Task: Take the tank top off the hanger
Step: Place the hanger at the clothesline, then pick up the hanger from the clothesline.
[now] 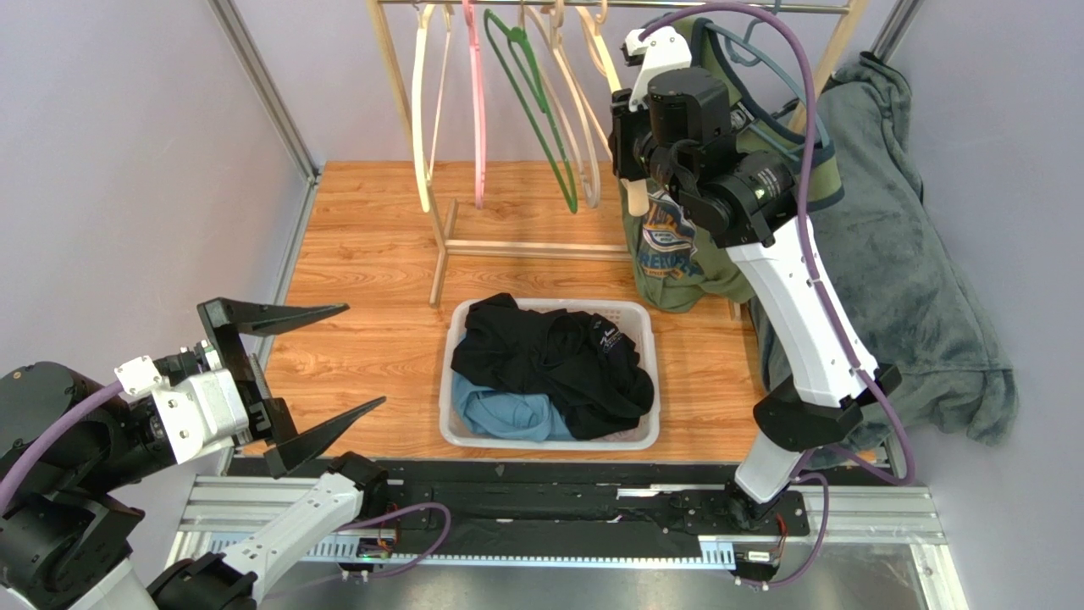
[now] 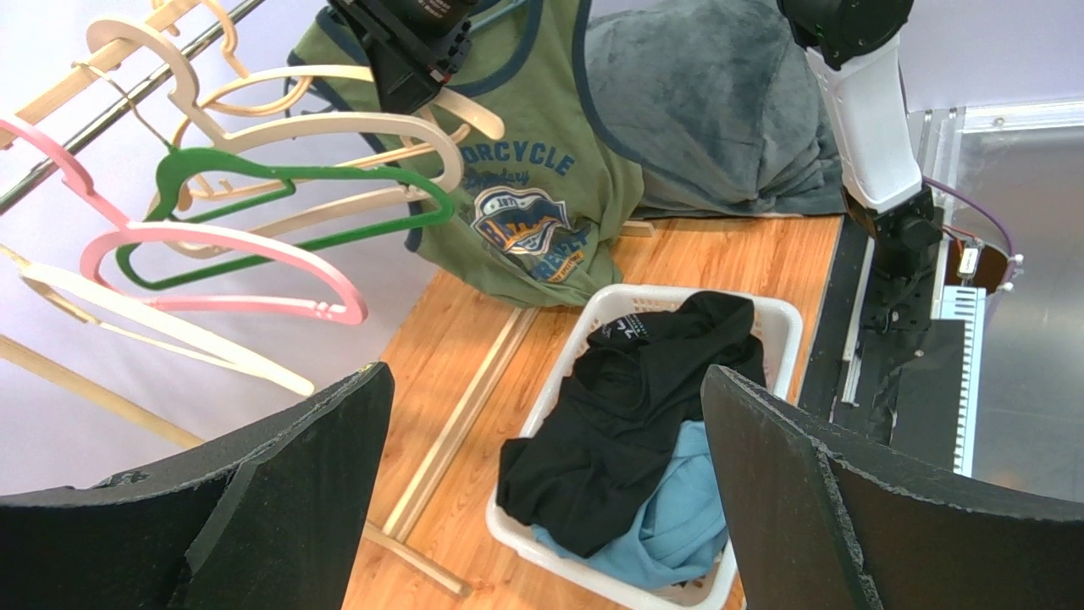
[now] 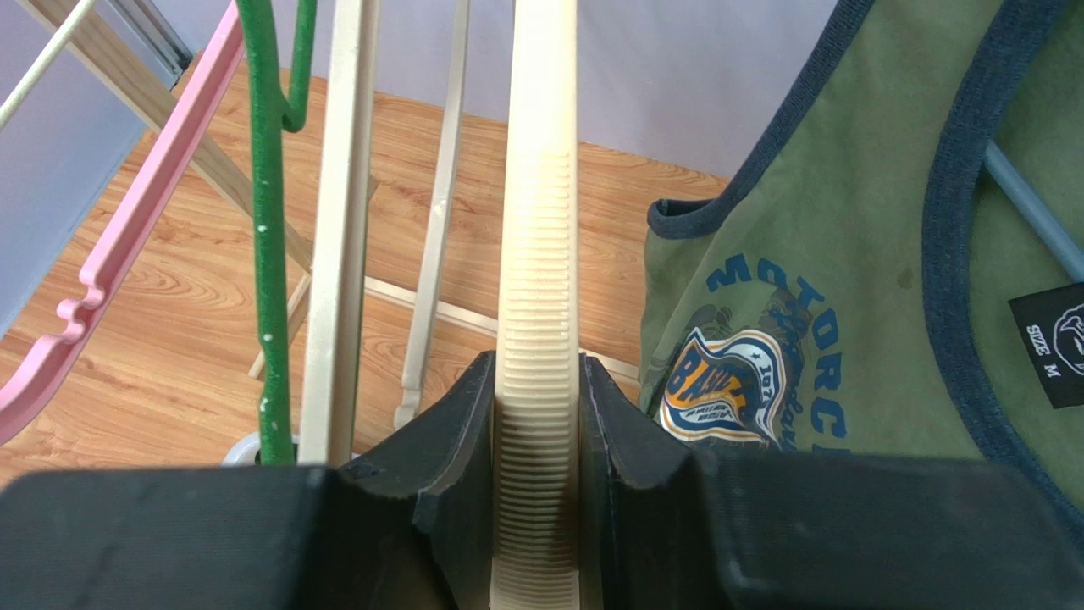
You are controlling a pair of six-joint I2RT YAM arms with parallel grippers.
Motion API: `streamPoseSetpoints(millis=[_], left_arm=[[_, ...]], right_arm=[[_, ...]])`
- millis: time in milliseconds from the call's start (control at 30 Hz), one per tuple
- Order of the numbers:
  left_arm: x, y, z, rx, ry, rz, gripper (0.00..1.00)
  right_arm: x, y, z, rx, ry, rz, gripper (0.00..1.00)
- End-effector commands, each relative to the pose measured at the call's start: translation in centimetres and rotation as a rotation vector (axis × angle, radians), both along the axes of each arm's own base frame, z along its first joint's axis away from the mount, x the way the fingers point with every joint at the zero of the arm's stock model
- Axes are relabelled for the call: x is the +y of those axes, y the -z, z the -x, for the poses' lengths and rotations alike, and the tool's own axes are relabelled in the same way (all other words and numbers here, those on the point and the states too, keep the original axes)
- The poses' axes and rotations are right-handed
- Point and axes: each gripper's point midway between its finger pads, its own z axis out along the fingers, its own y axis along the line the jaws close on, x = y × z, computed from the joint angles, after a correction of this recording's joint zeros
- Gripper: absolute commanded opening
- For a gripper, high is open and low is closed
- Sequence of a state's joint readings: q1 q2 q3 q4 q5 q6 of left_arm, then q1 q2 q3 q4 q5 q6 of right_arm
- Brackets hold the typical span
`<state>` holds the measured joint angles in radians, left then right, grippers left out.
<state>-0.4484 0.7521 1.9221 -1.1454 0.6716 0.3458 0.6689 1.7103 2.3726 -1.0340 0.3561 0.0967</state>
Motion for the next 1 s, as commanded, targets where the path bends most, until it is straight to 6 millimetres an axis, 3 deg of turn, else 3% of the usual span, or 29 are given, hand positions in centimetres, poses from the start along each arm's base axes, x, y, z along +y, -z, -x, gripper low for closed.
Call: streamPoseSetpoints(millis=[0, 67, 133, 300, 400, 467, 700, 800, 967], left_arm=[[-0.4, -0.2, -0.5, 0.013, 0.008, 0.006, 0.99], [-0.4, -0.3, -0.5, 0.010, 0.006, 0.007, 0.99], [-0.4, -0.2, -0.6, 0.014, 0.005, 0.005, 0.99], [-0.6, -0.1, -0.7, 0.024, 0.008, 0.006, 0.99], [-0.6, -0.2, -0.7, 0.023, 0.009, 0.009, 0.99], [-0.5, -0.4, -0.6, 0.018, 0.006, 0.011, 0.99], [-0.5, 0.0, -0.6, 0.025, 0.009, 0.003, 0.99], [-0.6, 0.1, -0.8, 0.030, 0.009, -0.001, 0.99], [-0.8, 0.0, -0.8, 0.031, 0.020, -0.003, 0.99]], right_arm=[[0.3, -1.7, 0.8, -0.053, -0.024, 0.022, 0.17], [-0.2, -2.5, 1.7, -0.060, -0.029, 0.003, 0.48], [-0.7, -3.0, 2.5, -0.067, -0.033, -0.009, 0.50], [-3.6, -6.8, 5.6, -0.160, -0.031, -0.078, 0.56], [-5.4, -8.0, 6.9, -0.193, -0.019, -0.089, 0.59], [-6.8, -7.7, 7.0, -0.192, 0.017, -0.069, 0.61], [-15.6, -8.0, 7.1, -0.238, 0.209, -0.060, 0.75], [-18.1, -7.6, 6.8, -0.248, 0.266, -0.079, 0.81], [-20.2, -6.5, 5.4, -0.234, 0.315, -0.128, 0.84]])
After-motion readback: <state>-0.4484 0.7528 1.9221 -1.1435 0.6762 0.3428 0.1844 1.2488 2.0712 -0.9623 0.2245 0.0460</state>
